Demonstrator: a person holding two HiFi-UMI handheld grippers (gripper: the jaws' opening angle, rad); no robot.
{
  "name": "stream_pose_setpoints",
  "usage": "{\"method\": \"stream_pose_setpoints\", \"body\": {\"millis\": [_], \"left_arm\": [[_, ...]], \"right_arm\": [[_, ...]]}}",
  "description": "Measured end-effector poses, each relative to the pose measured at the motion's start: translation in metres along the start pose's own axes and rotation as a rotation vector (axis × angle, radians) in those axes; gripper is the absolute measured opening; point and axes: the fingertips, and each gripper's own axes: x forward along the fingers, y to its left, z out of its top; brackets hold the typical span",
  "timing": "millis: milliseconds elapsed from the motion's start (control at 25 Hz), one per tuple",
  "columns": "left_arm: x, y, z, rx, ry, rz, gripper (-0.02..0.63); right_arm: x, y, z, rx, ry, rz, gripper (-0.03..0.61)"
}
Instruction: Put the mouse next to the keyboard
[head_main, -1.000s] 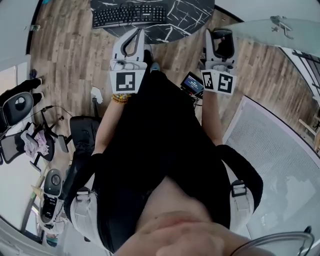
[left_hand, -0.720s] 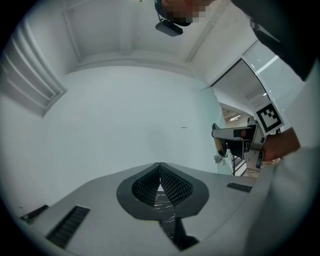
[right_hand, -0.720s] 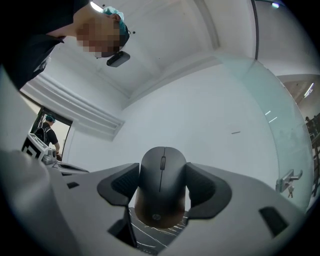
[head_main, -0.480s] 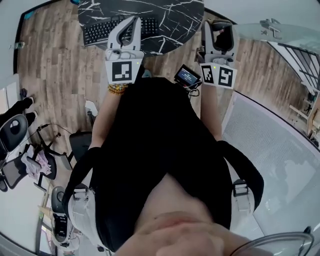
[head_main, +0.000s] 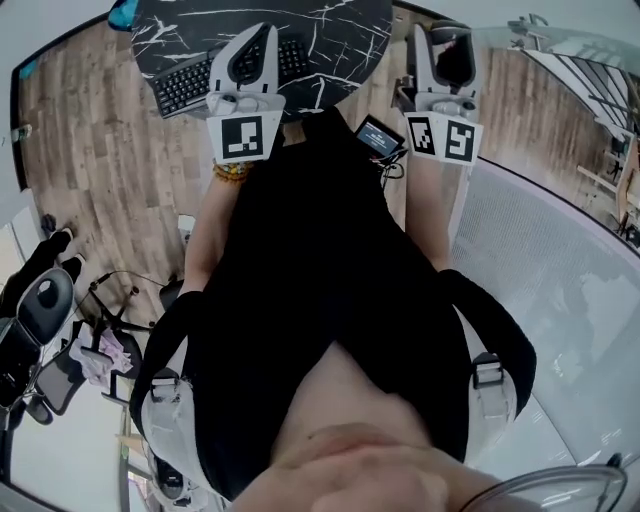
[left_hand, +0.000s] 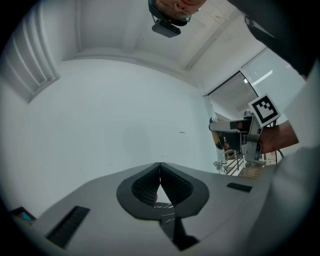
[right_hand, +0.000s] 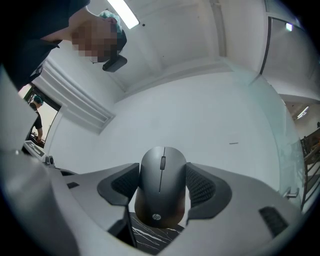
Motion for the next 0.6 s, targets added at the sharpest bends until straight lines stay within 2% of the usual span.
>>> {"method": "stream_pose_setpoints", "body": {"millis": [600], "left_arm": [[0.013, 0.009, 0.003, 0.012, -0.033, 0.029, 0.014]], "right_arm": [[0.034, -0.005, -0.002, 0.038, -0.058, 0.024, 0.293]]}}
